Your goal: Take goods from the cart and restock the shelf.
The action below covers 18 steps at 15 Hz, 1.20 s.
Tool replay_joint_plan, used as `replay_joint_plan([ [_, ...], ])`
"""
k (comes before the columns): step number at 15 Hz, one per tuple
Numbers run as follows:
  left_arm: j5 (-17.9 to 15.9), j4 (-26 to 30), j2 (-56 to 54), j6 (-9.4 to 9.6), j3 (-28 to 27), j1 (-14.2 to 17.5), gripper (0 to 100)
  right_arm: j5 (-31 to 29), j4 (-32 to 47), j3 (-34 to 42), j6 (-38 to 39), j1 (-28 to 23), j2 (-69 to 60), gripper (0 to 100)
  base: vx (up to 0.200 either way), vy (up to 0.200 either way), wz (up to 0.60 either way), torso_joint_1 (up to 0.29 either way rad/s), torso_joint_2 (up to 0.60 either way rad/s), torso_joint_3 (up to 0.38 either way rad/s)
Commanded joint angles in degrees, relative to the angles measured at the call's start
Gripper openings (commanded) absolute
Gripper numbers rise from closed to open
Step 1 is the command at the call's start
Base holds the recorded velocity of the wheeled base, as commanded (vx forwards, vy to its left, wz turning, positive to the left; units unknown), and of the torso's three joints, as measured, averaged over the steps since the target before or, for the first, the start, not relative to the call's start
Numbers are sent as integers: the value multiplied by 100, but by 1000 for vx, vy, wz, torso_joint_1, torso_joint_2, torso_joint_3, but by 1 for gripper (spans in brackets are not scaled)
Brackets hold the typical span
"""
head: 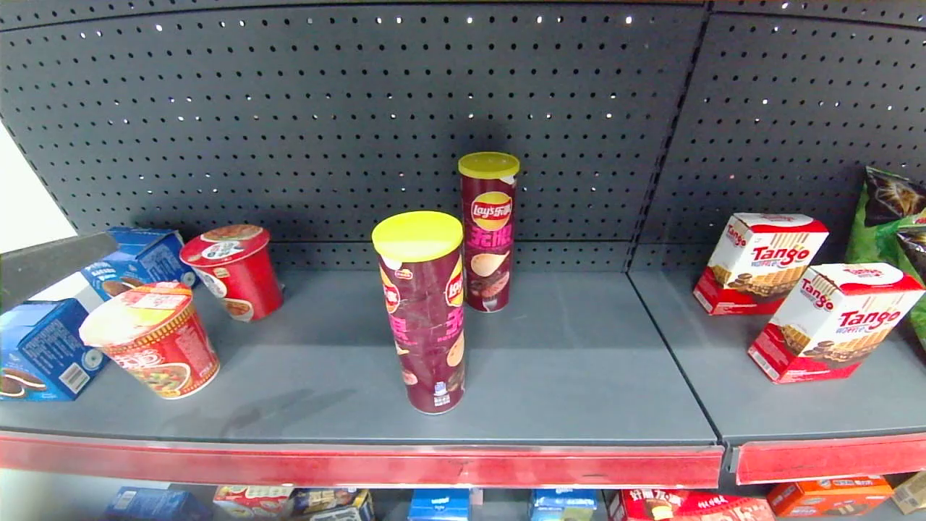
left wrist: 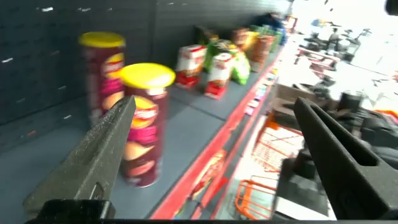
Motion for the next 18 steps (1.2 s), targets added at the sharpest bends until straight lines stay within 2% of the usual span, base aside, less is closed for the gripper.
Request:
replay_joint_plan([
  [1,9,99,-297,-1,30,-344,100,2,-1,-1,-5,0,16,100,0,0,0,0,0,0],
  [2,18,266,-341,-1,48,-431,100,2,-1,-1,4,0,16,100,0,0,0,0,0,0],
  [3,27,916,-578,-18,4,-493,100,2,-1,-1,4,0,16,100,0,0,0,0,0,0],
  [4,27,1004,-622,-18,4,-511,100,2,-1,-1,-5,0,16,100,0,0,0,0,0,0],
  [5,35,1707,-1044,-9,-5,-844,100,-6,-1,-1,-5,0,16,100,0,0,0,0,0,0],
  [6,158,2191,-1562,-1,13,-1469,100,2,-1,-1,-5,0,16,100,0,0,0,0,0,0],
  [7,334,2261,-1826,17,65,-1741,100,2,-1,-1,-5,0,16,100,0,0,0,0,0,0],
  [9,378,2235,-1853,35,188,-1697,100,2,-1,-1,4,0,16,100,0,0,0,0,0,0],
  [11,378,2261,-2020,35,312,-1381,100,-6,-1,-1,4,0,16,100,0,0,0,0,0,0],
  [13,387,2235,-2310,43,813,-1020,100,2,-1,-1,-5,0,16,100,0,0,0,0,0,0],
  [14,396,2226,-2362,79,892,-941,100,2,-1,7,4,0,16,100,0,0,0,0,0,0],
  [15,396,2217,-2362,131,874,-915,100,2,-1,-1,-5,0,16,100,0,0,0,0,0,0],
  [16,378,2322,-2345,149,602,-906,100,2,-1,-1,-5,0,16,100,0,0,0,0,0,0],
  [18,405,3105,-2389,122,276,-915,100,2,-1,-1,4,0,16,100,0,0,0,0,0,0],
])
